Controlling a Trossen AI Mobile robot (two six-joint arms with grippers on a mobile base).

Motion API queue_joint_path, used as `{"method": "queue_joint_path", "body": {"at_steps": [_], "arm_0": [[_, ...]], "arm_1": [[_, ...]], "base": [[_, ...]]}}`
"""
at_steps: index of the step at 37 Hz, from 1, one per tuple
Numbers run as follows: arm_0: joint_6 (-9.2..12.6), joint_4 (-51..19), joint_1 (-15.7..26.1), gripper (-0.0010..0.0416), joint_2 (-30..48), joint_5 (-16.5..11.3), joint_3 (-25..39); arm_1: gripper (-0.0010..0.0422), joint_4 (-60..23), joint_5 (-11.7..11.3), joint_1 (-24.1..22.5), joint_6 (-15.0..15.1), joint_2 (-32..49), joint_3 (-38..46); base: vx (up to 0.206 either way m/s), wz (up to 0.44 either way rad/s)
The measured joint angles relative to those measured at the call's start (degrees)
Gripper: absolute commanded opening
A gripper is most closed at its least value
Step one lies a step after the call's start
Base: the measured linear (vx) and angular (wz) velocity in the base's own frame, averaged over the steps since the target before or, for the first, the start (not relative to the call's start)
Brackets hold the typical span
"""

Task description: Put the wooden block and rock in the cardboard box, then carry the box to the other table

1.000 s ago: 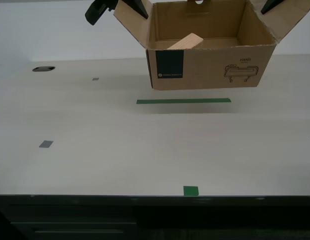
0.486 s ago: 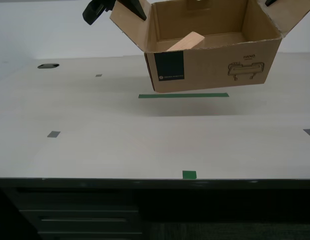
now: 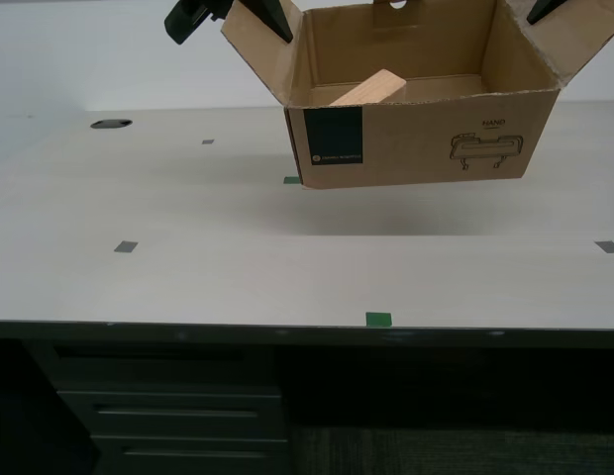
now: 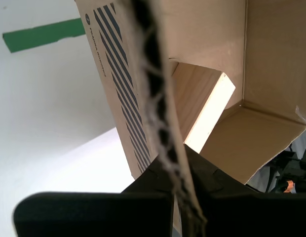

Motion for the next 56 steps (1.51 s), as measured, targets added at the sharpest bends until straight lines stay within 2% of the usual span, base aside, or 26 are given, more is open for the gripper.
{"method": "queue_joint_path", "body": {"at_steps": [31, 41, 56], "arm_0": [[-0.02, -0.26, 0.55, -0.0001, 0.00, 0.15, -0.13], [-0.09, -0.59, 0.63, -0.0001, 0.00, 0.11, -0.13], [-0.68, -0.59, 0.63, -0.0001, 0.00, 0.39, -0.15]], "arm_1": [[-0.0001, 0.98, -0.15, -0.50, 3.65, -3.34, -5.33], [-0.0001, 2.95, -0.13, -0.50, 3.52, -6.56, -8.00], [-0.0001, 3.19, -0.13, -0.50, 2.56, -6.78, -8.04]], "base": [[-0.077, 0.015], [-0.070, 0.123], [-0.072, 0.157]]}}
